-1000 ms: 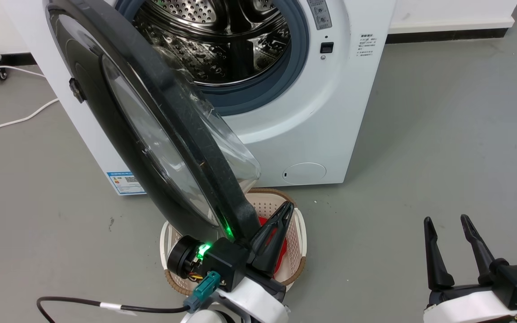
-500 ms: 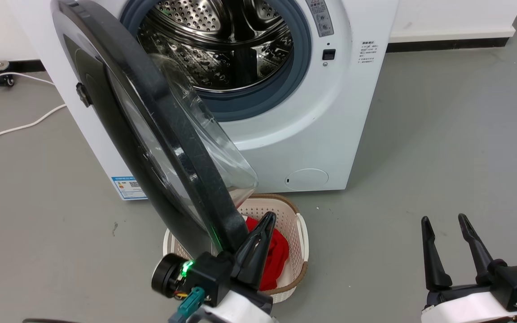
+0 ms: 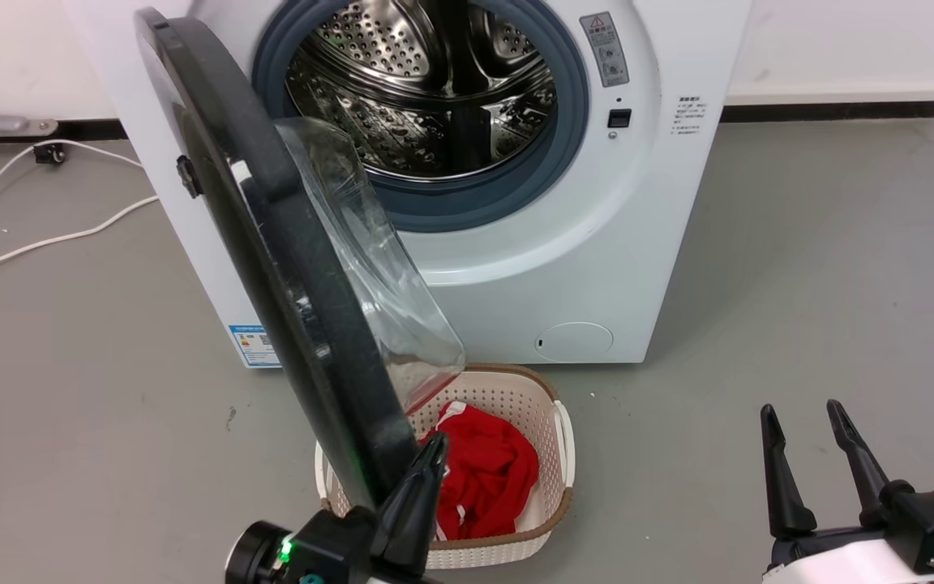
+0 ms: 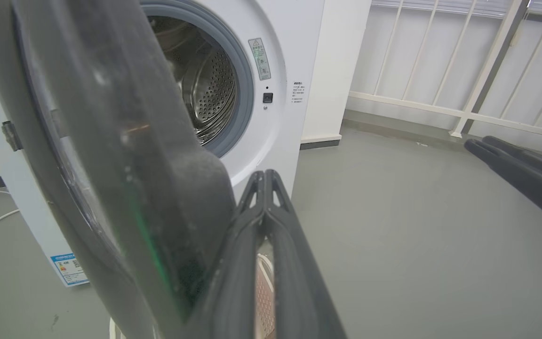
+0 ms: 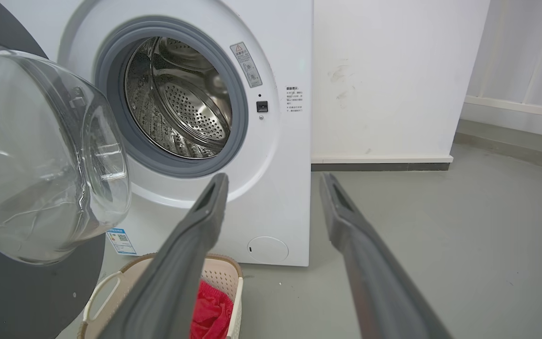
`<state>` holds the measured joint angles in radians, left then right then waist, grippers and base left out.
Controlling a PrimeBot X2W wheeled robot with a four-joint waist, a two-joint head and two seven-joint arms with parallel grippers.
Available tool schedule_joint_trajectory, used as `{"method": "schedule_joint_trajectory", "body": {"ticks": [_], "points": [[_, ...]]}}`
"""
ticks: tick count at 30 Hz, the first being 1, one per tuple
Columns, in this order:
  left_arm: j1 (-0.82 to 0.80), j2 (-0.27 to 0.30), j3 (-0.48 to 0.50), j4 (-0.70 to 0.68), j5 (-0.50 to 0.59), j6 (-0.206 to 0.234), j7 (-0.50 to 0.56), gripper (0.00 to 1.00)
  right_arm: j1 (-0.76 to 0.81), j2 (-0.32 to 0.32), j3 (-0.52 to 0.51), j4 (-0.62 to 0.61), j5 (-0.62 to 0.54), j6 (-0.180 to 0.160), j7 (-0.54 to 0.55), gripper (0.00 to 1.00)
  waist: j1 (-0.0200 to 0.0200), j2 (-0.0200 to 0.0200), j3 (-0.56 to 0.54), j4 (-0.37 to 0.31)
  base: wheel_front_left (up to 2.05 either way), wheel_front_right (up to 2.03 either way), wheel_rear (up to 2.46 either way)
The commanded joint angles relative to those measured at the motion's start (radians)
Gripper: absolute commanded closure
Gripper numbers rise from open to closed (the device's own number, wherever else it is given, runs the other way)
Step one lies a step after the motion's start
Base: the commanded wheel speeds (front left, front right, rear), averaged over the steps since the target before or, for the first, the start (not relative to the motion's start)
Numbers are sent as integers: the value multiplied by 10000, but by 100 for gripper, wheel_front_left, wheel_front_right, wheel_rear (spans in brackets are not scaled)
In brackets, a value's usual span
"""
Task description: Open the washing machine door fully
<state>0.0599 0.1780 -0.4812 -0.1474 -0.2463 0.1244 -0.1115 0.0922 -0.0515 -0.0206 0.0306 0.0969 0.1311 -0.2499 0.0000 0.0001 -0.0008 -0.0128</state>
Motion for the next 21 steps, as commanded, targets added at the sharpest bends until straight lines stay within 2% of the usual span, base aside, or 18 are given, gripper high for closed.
{"method": "schedule_joint_trajectory", "body": {"ticks": [1,11,21], "points": [[217,243,248,-45,31,194,76,100,146,26,8,-33,53,-7,1,0,0,-1,-30,77,0,0,0],[1069,624,405,-1019,140,633,259,100,239,26,-51,-79,77,-7,18,0,0,-1,-60,563,0,0,0],[1581,807,542,-1526,232,992,268,100,319,26,-137,-172,107,-7,55,0,0,-1,10,1491,0,0,0]]}}
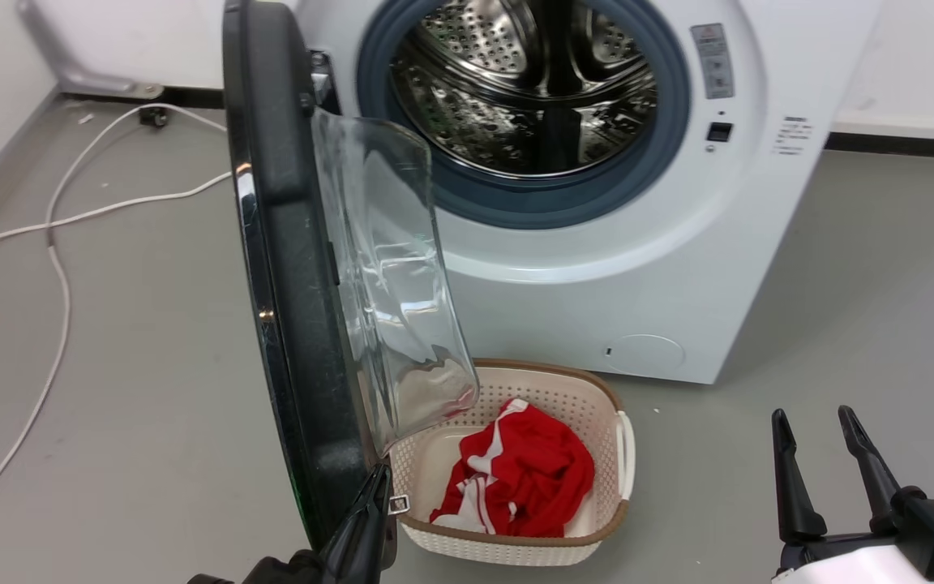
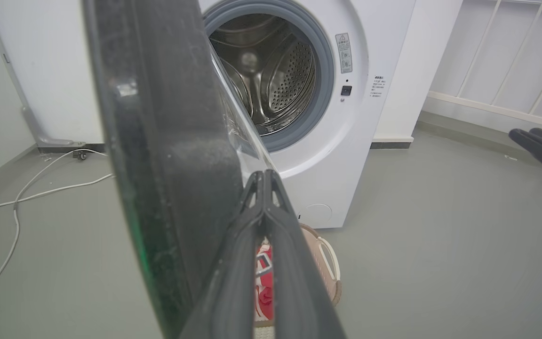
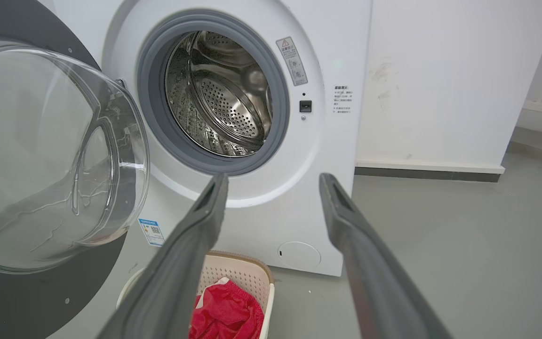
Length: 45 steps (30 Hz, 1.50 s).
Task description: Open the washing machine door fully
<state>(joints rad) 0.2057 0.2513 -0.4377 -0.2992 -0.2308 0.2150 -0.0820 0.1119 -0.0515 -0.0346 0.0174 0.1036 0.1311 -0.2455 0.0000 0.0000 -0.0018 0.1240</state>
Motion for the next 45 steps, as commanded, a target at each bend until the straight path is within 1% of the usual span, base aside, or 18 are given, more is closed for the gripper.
{"method": "schedule_joint_trajectory", "body": {"ticks": [1,7,13,20,30,35,41,45], "points": [[141,88,117,-23,81,99,-39,100,134,26,-12,-49,43,-7,16,0,0,0,30,232,0,0,0],[144,118,239,-34,11,203,-97,100,134,26,-88,-101,64,-7,28,0,0,0,88,899,0,0,0],[85,204,575,159,-158,320,-233,100,109,24,-94,-157,58,-7,53,0,0,0,167,1318,0,0,0],[-234,363,1313,580,-529,478,-476,100,35,24,-93,-237,-10,-7,166,0,0,0,308,1493,0,0,0],[-814,681,2859,1305,-1271,727,-1016,100,-99,23,-114,-435,-63,-7,308,0,0,0,621,1467,0,0,0],[-1221,896,3579,1837,-1729,580,-1293,100,-235,23,-167,-552,-100,-7,366,0,0,0,852,1448,0,0,0],[-1978,1423,4321,2818,-2199,139,-1516,100,-373,23,-217,-666,-132,-7,452,0,0,0,1151,1456,0,0,0],[-2585,1654,4683,3567,-2491,-158,-1612,100,-531,23,-185,-687,-173,-7,495,0,0,0,1316,1419,0,0,0]]}}
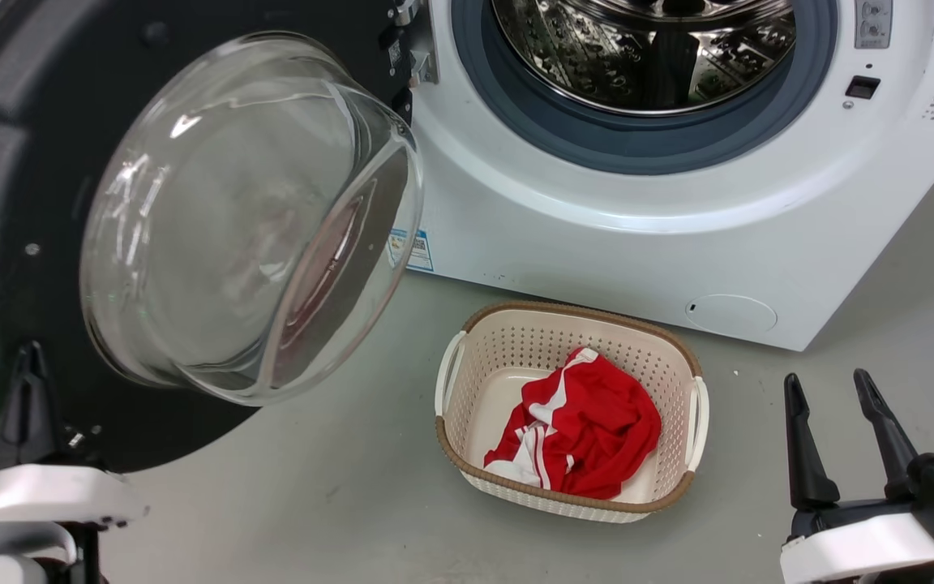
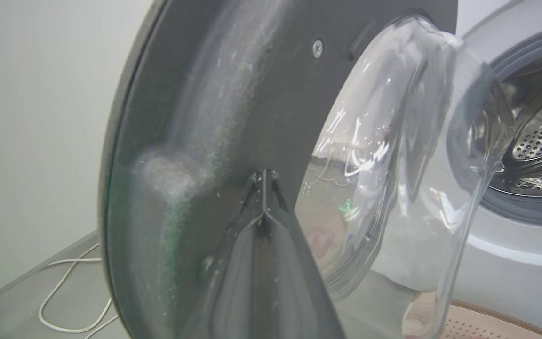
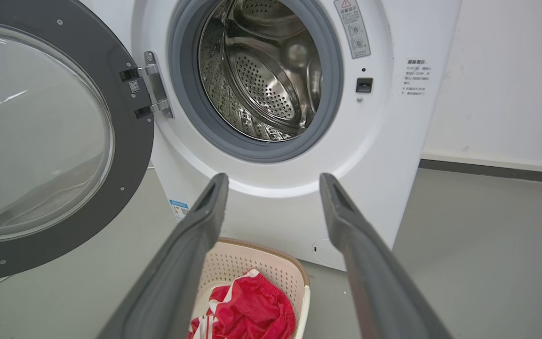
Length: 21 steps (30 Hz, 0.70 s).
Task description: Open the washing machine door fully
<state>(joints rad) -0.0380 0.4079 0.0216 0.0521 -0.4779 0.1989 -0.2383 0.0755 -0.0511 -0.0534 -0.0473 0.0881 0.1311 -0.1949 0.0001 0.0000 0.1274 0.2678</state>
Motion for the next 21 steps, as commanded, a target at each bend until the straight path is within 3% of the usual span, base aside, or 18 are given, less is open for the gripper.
{"method": "schedule_joint_trajectory", "body": {"ticks": [1,21], "points": [[-291,156,177,241,-95,-83,-66,100,-173,19,14,-51,-25,-7,-5,0,-1,0,63,-36,0,0,0],[-2963,1454,818,4138,-387,-1264,-241,100,-533,19,20,52,-228,-7,45,0,-1,0,501,-268,0,0,0]]}}
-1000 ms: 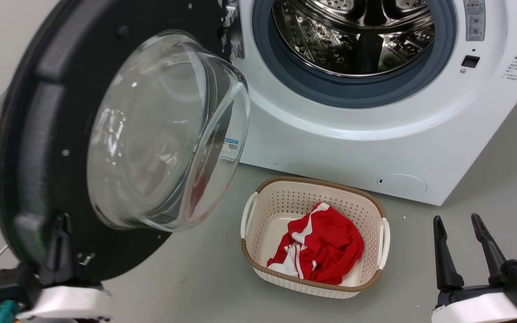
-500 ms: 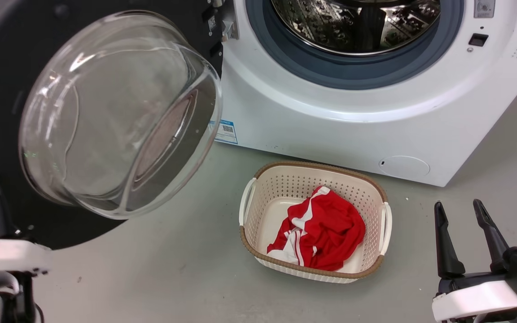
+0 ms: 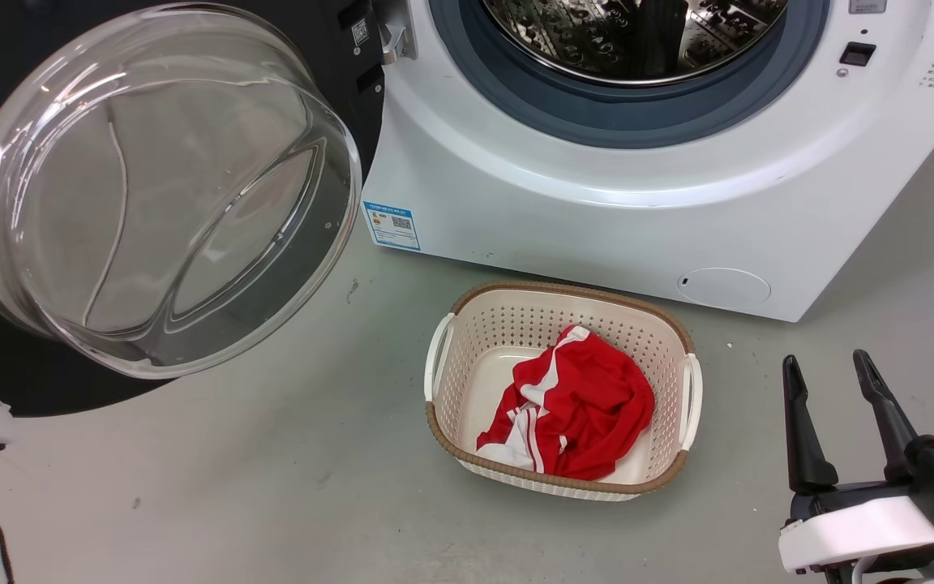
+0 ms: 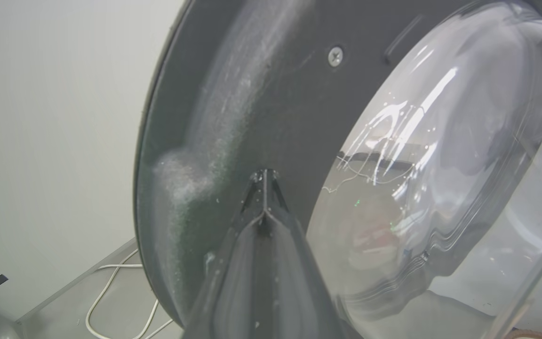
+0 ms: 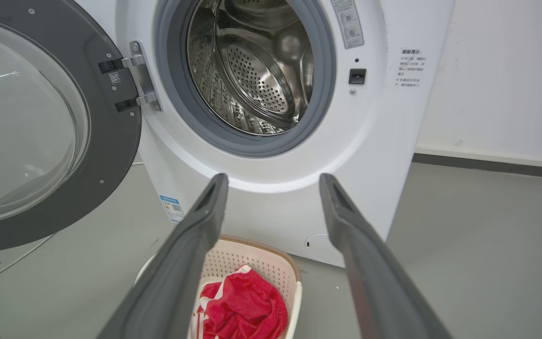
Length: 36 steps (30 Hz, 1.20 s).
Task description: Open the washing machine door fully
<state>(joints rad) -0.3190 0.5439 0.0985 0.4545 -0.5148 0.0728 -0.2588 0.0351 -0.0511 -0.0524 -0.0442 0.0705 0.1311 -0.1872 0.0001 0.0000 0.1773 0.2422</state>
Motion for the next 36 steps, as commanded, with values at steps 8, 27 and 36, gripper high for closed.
{"method": "schedule_joint_trajectory", "body": {"ticks": [8,27,36], "points": [[-150,20,327,364,141,-81,-78,100,-146,19,65,140,8,-7,-96,0,-1,0,-99,-104,0,0,0],[3856,-2591,560,-3970,2010,263,-87,100,360,18,341,679,366,-7,-399,0,-1,0,-1329,-262,0,0,0],[4555,-3702,-620,-4684,2759,-143,-87,100,511,18,347,628,327,-7,-390,0,-1,0,-1595,-699,0,0,0]]}}
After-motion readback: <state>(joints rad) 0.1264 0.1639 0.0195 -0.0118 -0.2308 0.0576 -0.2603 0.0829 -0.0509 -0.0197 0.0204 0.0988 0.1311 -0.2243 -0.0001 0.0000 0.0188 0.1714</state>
